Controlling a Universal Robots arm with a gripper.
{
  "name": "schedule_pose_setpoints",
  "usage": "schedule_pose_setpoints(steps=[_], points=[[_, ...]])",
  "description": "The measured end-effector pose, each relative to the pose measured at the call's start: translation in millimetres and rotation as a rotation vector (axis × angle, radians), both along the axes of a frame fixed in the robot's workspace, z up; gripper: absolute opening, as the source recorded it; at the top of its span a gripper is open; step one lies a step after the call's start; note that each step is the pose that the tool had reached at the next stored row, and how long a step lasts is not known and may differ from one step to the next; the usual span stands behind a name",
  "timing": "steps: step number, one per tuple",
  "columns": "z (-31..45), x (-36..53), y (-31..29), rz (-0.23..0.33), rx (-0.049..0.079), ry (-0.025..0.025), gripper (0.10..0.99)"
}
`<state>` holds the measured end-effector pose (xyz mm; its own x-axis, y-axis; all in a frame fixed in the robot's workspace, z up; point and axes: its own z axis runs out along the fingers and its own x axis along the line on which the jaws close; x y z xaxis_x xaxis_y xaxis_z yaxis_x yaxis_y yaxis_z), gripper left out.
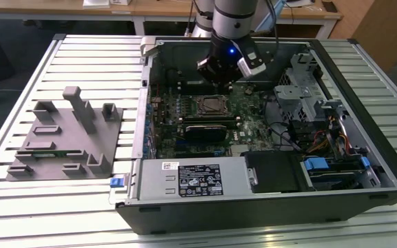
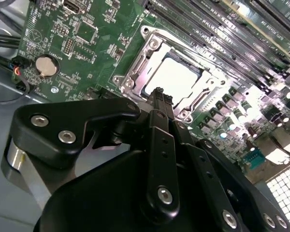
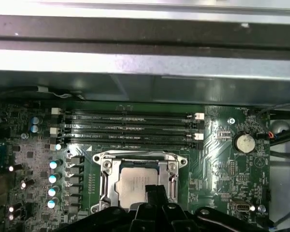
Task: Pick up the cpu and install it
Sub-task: 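Install the second cpu locking lever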
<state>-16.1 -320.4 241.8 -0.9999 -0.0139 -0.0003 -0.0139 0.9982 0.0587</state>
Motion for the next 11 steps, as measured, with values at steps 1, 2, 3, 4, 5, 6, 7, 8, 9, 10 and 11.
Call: schedule_pose_setpoints(steps=[1,2,3,4,5,6,7,8,9,10,11], points=[[0.0,0.0,-1.1,0.0,0.0,0.0,0.106],[0.0,0.0,-2.8,0.0,0.0,0.0,0.106],[0.0,0.0,-4.2,0.0,0.0,0.0,0.106],[0.0,0.0,-5.5,0.0,0.0,0.0,0.106],[0.0,0.0,-6.8,0.0,0.0,0.0,0.106],[0.0,0.0,-8.2,0.0,0.0,0.0,0.106],[0.0,0.0,-9.2,0.0,0.0,-0.0001,0.106],[0.0,0.0,-9.7,0.0,0.0,0.0,0.106],[0.0,-0.1,-9.9,0.0,0.0,-0.0001,0.106],[0.4,-0.1,-10.0,0.0,0.0,0.0001,0.106],[1.5,-0.1,-10.0,0.0,0.0,0.0,0.106]])
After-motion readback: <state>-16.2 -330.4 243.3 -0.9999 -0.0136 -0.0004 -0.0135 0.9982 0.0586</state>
